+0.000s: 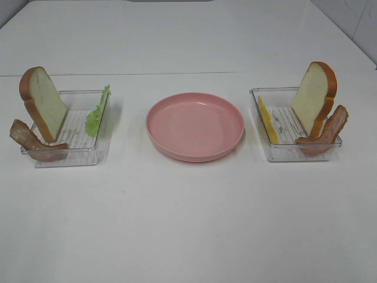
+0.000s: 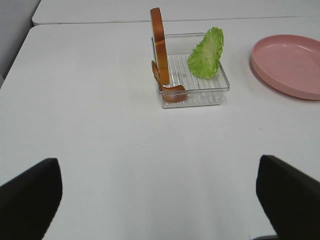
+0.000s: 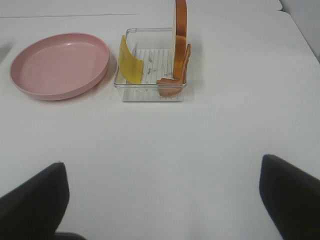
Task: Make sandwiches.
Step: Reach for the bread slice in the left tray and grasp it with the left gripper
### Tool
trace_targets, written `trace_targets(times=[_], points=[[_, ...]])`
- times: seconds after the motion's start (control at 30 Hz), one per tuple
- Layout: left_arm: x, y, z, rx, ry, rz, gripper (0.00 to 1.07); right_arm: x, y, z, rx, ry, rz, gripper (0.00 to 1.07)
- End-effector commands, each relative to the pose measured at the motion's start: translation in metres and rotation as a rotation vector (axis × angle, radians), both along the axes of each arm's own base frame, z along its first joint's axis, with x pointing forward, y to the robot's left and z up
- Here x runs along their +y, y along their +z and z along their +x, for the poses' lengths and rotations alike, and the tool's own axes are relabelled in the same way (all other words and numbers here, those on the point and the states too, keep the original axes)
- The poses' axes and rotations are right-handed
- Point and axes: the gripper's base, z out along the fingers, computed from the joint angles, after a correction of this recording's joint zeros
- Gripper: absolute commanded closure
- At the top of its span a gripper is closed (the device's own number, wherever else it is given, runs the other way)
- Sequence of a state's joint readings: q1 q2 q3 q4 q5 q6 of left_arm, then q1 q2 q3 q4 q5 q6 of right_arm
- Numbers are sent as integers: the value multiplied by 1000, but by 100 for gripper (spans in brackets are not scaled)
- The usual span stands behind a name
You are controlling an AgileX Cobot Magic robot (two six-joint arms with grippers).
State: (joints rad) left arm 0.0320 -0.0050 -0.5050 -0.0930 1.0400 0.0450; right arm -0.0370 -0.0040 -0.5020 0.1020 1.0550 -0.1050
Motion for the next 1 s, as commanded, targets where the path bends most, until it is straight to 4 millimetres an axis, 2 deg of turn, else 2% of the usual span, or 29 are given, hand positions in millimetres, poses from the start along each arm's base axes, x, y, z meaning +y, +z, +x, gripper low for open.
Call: trace_targets(times=[0.03, 0.9, 1.0], points=[[0, -1, -1, -13, -2, -9, 9, 0, 0, -3, -25, 1, -17, 9], [0, -1, -1, -14, -1, -4, 9, 0, 0, -3, -25, 1, -17, 9], [-2, 3, 3, 48, -29, -13, 9, 0, 0, -3, -25, 1, -17, 9]])
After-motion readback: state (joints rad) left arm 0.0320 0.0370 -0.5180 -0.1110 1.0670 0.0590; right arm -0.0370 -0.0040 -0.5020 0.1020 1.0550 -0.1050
